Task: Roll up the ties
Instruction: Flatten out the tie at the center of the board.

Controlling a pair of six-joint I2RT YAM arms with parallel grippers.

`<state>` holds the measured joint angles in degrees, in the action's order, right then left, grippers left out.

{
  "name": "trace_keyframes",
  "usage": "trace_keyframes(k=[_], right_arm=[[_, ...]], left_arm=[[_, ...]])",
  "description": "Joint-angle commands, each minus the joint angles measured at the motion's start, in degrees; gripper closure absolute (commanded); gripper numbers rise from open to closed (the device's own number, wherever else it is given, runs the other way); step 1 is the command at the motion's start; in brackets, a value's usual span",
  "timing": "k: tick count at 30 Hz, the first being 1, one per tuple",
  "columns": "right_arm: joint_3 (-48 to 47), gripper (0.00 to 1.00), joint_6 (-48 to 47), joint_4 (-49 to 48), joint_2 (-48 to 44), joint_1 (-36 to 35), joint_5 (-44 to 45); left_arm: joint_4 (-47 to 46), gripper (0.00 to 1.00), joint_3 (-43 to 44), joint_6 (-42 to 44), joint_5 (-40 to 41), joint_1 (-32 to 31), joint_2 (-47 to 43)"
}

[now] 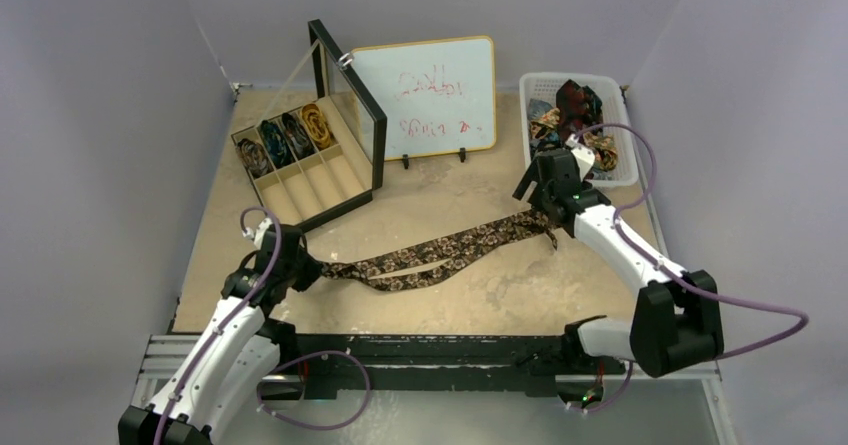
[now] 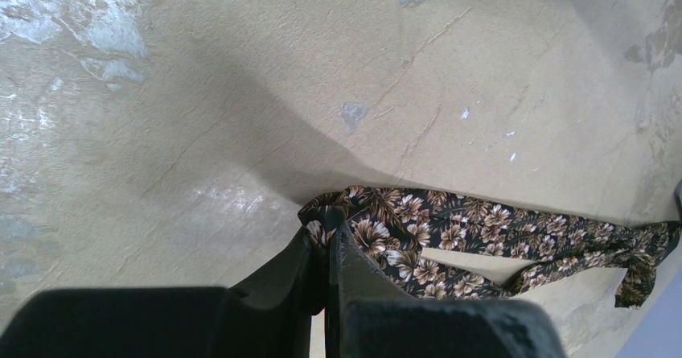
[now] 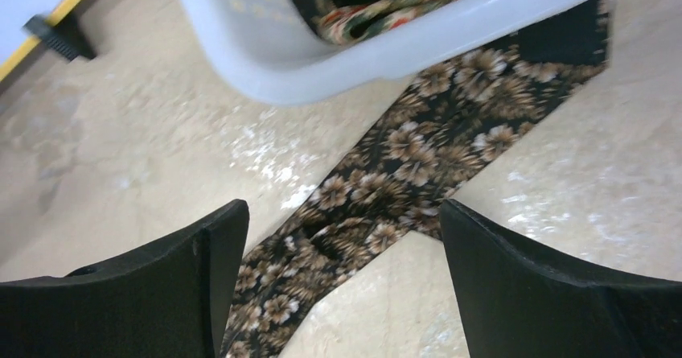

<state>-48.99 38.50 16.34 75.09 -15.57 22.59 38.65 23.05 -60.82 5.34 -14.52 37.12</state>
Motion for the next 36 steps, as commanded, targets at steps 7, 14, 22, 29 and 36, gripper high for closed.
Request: trace_keyframes(k=[7, 14, 22, 29, 36], right_arm=[[3.19, 0.13, 0.52, -8.10, 4.67, 0.08, -13.67], [2.00, 0.17, 3.11, -8.65, 10.39, 0.06, -7.55], [-2.42, 0.19, 0.67, -4.04, 6.70, 0.09, -6.74], [4.97, 0.18, 9.33, -2.23, 0.09, 0.02, -11.75], [7.37, 0.29, 22.10, 0.06, -0.45, 0.07, -2.64]], left_arm=[[-1.30, 1.00, 2.42, 1.53, -0.37, 0.21, 0.64], [-0.98, 1.00, 2.69, 1.49, -0.01, 0.27, 0.57], [-0.85, 1.00, 2.73, 1.73, 0.24, 0.23, 0.79], [-1.31, 1.00, 2.27, 1.75, -0.15, 0.25, 1.29], [-1.70, 1.00, 2.48, 2.27, -0.25, 0.27, 1.53]])
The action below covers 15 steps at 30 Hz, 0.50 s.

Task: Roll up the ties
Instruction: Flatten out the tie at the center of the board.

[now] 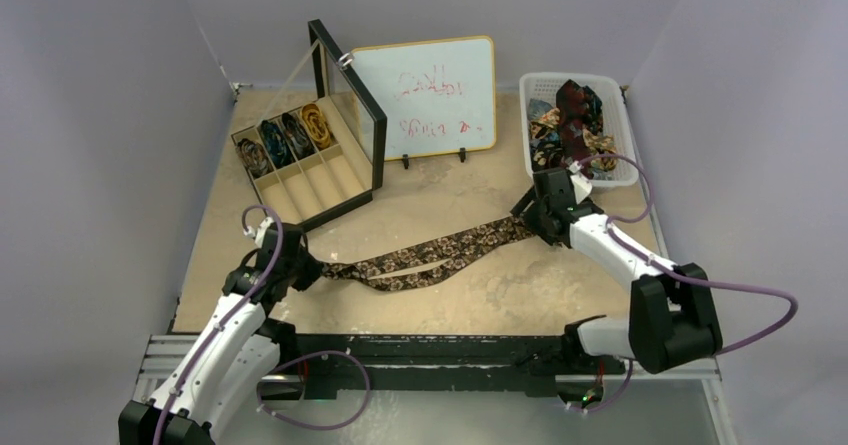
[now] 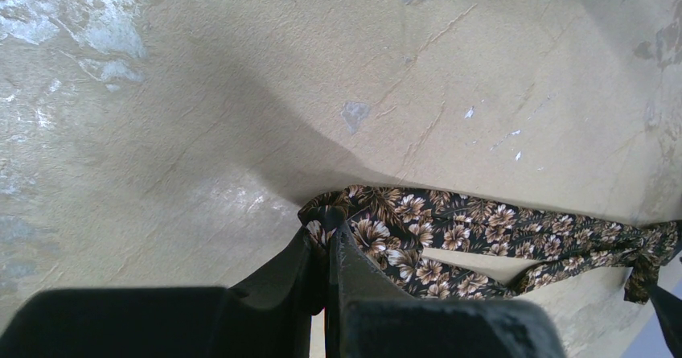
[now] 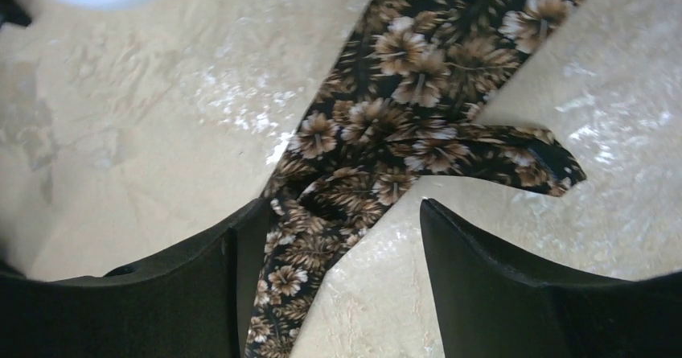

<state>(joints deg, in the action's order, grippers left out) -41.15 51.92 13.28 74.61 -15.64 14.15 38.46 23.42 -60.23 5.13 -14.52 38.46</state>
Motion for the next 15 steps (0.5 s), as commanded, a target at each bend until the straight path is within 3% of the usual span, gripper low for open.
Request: trace_keyframes(k=[1, 9, 15], right_arm=[[-0.85, 0.29, 9.43, 3.56, 0.07, 0.17, 6.51], [-2.16, 0.35, 16.41, 4.40, 1.67, 0.21, 11.25], [-3.74, 0.47, 19.09, 6.05, 4.53, 0.43, 13.79]], left_arm=[[-1.49, 1.00, 2.14, 1.69, 0.05, 0.25, 0.25], [-1.88, 1.00, 2.40, 1.52, -0.15, 0.28, 0.48], [-1.64, 1.00, 2.46, 1.13, 0.15, 0.21, 0.34]])
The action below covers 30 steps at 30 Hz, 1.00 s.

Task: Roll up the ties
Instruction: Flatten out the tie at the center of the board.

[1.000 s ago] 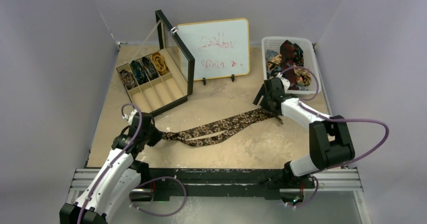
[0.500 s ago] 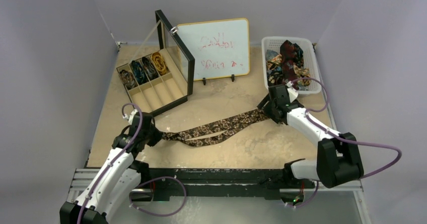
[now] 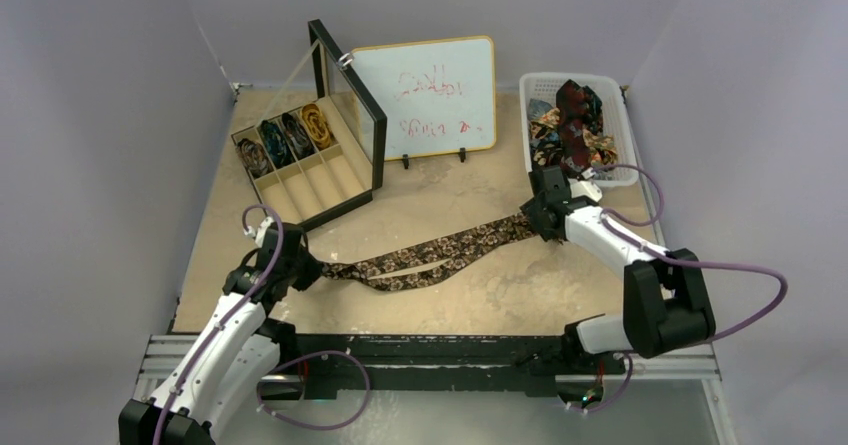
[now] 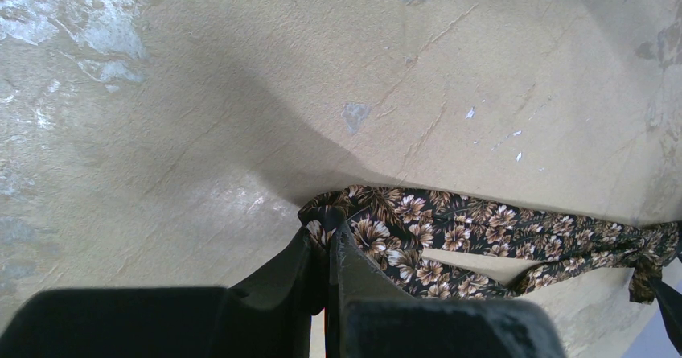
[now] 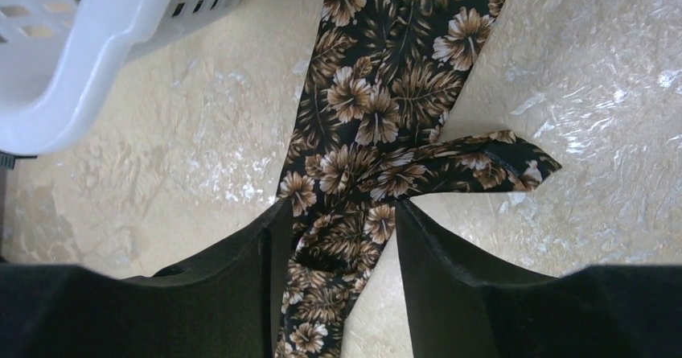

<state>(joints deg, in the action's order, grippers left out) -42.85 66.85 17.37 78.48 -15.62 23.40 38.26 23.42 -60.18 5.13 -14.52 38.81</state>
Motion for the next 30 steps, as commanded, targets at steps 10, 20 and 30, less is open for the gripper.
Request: trace_keyframes(k=[10, 20, 30], right_arm=[[-2.43, 0.65, 4.81, 1.28, 2.77, 0.76, 5.74], [-1.70, 1.00, 3.02, -0.45, 4.73, 1.98, 9.25], [-3.53, 1.00, -1.01, -1.42, 7.02, 3.84, 12.38]], left_arm=[[-1.18, 1.00, 2.55, 0.68, 0.42, 0.27, -0.18], [-0.78, 1.00, 2.49, 0.68, 0.87, 0.27, -0.28], [0.14, 1.00, 2.26, -0.14, 1.47, 0.26, -1.03]])
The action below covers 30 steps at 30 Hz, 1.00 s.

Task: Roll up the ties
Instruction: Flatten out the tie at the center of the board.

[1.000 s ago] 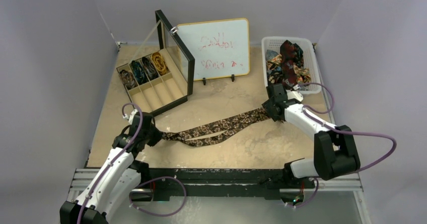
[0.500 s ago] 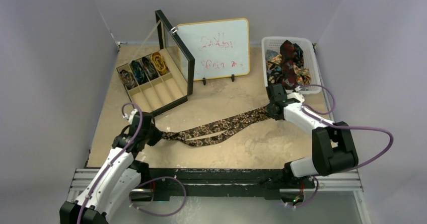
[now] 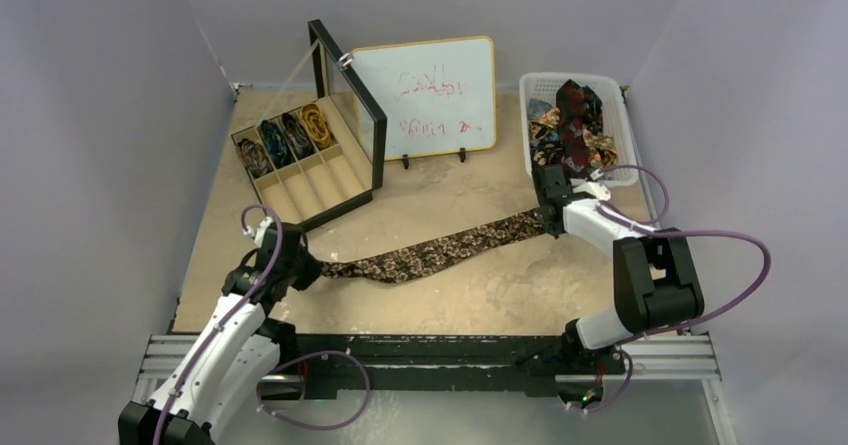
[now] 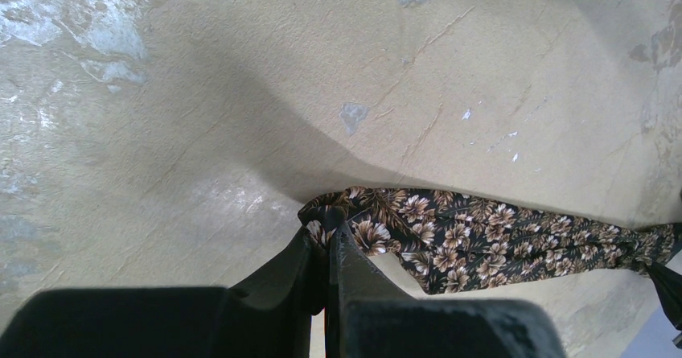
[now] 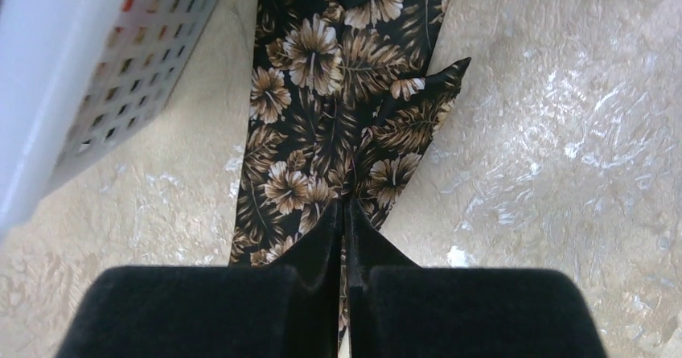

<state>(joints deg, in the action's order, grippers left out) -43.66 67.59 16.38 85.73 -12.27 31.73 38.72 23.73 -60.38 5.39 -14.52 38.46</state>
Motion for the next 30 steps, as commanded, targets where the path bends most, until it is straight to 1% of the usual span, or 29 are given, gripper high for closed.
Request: trace_keyframes(k=[1, 5, 8, 12, 13, 14, 16, 18, 20, 22, 23, 27, 28, 30], right_arm=[[-2.85, 1.00, -2.11, -0.58, -0.23, 0.45, 3.95], [-2.66, 1.00, -5.28, -2.79, -1.43, 0.50, 3.24], [-2.41, 1.00, -8.50, -4.93, -1.93, 0.49, 1.85], [-2.62, 1.00, -9.33, -5.17, -0.47, 0.49, 1.72], [-2.58, 0.99, -9.73, -5.40, -0.07, 0.50, 1.36], [-2.64, 0.95, -10.53, -5.68, 0.24, 0.50, 0.99], [-3.02, 0.81, -11.69, -5.92, 0.56, 0.50, -0.29], [-3.23, 0.62, -13.19, -6.09, 0.26, 0.48, -1.72], [-3.10, 0.52, -14.04, -6.05, -0.62, 0.50, -2.95], [-2.82, 0.48, -14.73, -5.69, -1.83, 0.47, -3.91], [-2.63, 0.48, -15.25, -5.71, -2.90, 0.45, -5.21], [-0.80, 0.47, -20.83, -7.47, -6.73, 0.50, -13.12], [0.17, 0.47, -23.56, -9.18, -8.22, 0.43, -16.01], [3.14, 0.45, -28.79, -13.51, -11.95, 0.41, -25.06]], left_arm=[[-0.19, 1.00, 1.93, -0.14, 1.25, 0.25, -0.69], [0.93, 1.00, 1.38, -1.86, 1.83, 0.27, -0.79], [2.78, 1.00, 0.41, -5.43, 2.44, 0.28, -1.62], [5.29, 1.00, -0.78, -10.06, 3.69, 0.25, -3.85], [5.72, 1.00, -0.78, -10.40, 4.01, 0.28, -4.24], [5.91, 1.00, -0.79, -10.78, 4.26, 0.29, -4.56], [6.16, 0.91, -0.61, -11.08, 4.48, 0.26, -4.75], [6.89, 0.84, -0.18, -11.60, 4.73, 0.26, -4.46], [7.41, 0.79, 0.28, -11.95, 4.97, 0.25, -4.16], [8.09, 0.77, 0.93, -12.56, 5.13, 0.20, -4.23], [8.52, 0.71, 1.50, -13.00, 5.22, 0.25, -4.38], [9.02, 0.55, 3.04, -13.01, 5.16, 0.22, -5.51], [9.38, 0.51, 3.41, -13.20, 5.23, 0.28, -5.74], [10.36, 0.44, 4.05, -13.56, 5.41, 0.28, -6.01]])
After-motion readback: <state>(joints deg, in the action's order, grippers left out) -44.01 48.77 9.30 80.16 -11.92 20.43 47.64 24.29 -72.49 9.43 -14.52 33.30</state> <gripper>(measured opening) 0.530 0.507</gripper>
